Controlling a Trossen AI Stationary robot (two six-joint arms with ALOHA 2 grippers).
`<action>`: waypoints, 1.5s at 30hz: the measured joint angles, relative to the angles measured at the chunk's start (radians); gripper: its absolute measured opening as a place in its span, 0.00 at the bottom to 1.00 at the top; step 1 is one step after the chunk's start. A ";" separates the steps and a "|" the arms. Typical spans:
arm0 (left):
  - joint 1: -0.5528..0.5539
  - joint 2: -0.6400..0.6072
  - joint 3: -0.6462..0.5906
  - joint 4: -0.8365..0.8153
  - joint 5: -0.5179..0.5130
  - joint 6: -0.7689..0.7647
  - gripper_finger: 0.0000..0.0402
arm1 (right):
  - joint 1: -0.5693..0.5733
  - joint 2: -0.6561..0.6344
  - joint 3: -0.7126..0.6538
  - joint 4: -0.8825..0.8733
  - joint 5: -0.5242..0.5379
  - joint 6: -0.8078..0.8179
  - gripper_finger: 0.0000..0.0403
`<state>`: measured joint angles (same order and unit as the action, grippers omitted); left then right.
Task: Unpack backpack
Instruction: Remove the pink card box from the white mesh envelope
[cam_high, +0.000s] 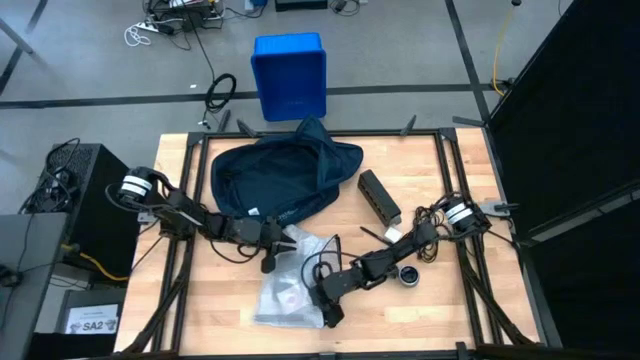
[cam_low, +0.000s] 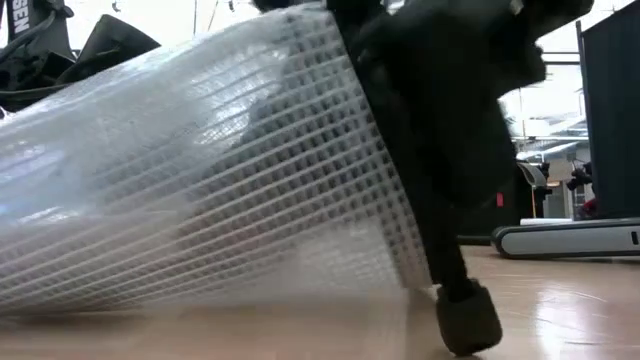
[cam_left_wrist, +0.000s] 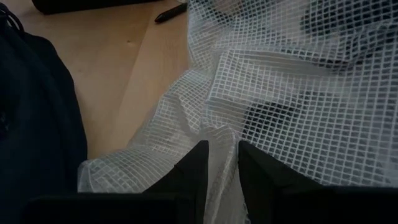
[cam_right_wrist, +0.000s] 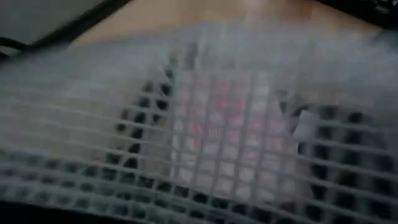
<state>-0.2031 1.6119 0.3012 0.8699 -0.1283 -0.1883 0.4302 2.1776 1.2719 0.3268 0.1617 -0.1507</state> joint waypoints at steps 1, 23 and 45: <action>0.000 0.000 0.000 -0.001 0.000 0.000 0.15 | -0.003 0.015 0.008 -0.003 0.003 0.006 0.97; 0.000 0.000 0.000 -0.001 0.003 0.000 0.15 | 0.004 0.035 0.019 0.044 0.025 0.021 0.69; 0.000 0.000 0.000 -0.007 0.003 -0.003 0.15 | 0.086 -0.268 0.019 -0.825 0.213 0.340 0.69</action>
<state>-0.2031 1.6116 0.3012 0.8631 -0.1257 -0.1913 0.5165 1.9095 1.2907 -0.4979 0.3744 0.1892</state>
